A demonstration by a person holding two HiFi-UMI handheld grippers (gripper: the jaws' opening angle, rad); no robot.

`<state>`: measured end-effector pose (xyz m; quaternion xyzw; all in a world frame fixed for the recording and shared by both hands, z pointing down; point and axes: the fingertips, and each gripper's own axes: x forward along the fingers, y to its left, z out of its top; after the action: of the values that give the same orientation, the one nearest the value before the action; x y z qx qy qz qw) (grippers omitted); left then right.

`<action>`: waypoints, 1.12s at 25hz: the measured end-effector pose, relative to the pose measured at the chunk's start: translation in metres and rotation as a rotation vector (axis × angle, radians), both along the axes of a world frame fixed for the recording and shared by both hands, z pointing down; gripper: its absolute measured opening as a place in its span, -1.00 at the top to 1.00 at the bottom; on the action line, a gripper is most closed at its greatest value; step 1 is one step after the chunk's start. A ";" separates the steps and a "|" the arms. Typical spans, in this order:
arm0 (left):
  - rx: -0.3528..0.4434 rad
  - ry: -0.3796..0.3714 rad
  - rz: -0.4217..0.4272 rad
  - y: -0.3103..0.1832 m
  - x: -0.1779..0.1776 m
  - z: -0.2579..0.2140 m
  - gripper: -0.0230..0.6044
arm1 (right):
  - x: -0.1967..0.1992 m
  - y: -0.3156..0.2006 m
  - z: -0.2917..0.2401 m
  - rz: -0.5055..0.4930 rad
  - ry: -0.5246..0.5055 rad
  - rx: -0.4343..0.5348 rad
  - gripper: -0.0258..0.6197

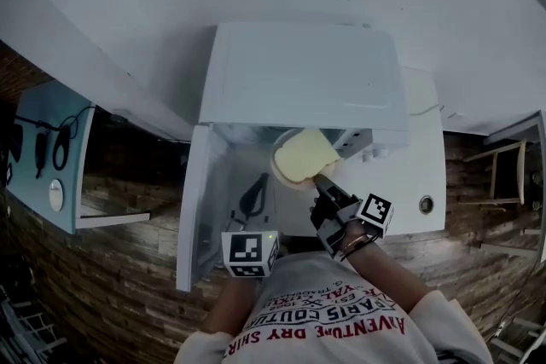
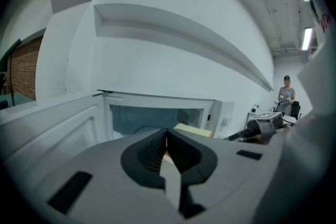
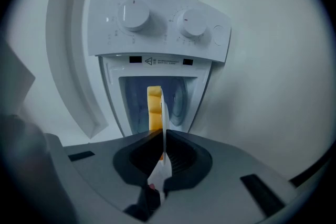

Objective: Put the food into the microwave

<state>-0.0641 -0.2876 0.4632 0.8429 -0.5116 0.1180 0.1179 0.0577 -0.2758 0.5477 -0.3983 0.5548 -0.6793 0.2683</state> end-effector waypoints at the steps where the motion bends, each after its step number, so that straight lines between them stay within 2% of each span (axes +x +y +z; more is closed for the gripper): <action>1: 0.003 0.002 -0.007 -0.004 0.002 0.000 0.91 | 0.001 -0.005 0.002 -0.010 0.002 -0.002 0.85; 4: -0.003 0.036 -0.031 -0.014 0.004 0.000 0.91 | 0.002 -0.015 0.009 -0.049 0.027 -0.006 0.85; 9: -0.017 0.036 -0.047 -0.027 0.000 0.004 0.91 | 0.000 -0.029 0.015 -0.049 0.027 -0.012 0.85; 14: -0.049 0.065 -0.033 -0.039 -0.005 0.011 0.91 | -0.004 -0.044 0.024 -0.003 0.033 -0.002 0.85; 28: -0.059 0.040 0.032 -0.041 -0.014 0.017 0.91 | -0.020 -0.107 0.050 0.144 0.035 0.050 0.85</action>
<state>-0.0781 -0.3285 0.4807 0.8494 -0.4918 0.1181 0.1508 0.0375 -0.3828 0.5975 -0.4422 0.5460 -0.6372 0.3168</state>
